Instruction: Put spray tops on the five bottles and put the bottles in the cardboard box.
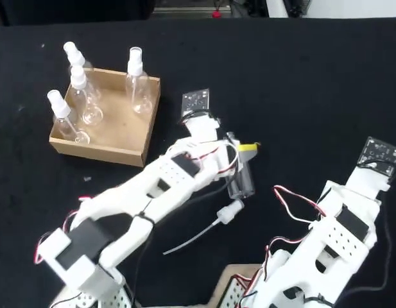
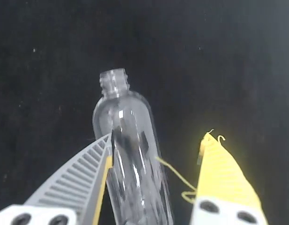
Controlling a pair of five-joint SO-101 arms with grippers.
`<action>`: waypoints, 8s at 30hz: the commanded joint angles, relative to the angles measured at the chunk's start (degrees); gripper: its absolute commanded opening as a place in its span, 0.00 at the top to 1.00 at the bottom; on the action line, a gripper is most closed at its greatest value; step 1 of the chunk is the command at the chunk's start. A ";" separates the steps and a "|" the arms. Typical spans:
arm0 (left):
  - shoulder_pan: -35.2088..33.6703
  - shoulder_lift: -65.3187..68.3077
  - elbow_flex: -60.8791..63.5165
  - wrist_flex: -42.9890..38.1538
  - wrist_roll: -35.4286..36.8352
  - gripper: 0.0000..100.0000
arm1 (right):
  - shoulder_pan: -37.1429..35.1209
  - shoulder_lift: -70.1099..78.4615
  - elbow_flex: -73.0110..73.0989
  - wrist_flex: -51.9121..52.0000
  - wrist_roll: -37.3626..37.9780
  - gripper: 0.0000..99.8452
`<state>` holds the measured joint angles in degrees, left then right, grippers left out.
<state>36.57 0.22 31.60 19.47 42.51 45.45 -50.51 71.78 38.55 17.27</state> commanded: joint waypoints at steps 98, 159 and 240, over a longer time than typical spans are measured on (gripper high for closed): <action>-12.62 21.71 -81.36 81.58 -25.14 0.84 | -7.74 -0.84 0.40 -1.14 -0.09 0.82; -80.22 -35.78 25.71 27.96 -38.86 0.84 | -61.98 -0.66 -11.65 31.30 -15.65 0.69; -80.75 -35.78 26.77 27.87 -38.95 0.84 | -58.55 54.29 -41.45 34.37 -23.30 0.75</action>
<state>-44.13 -34.42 59.21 48.40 3.30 -12.22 2.59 32.84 73.36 -5.23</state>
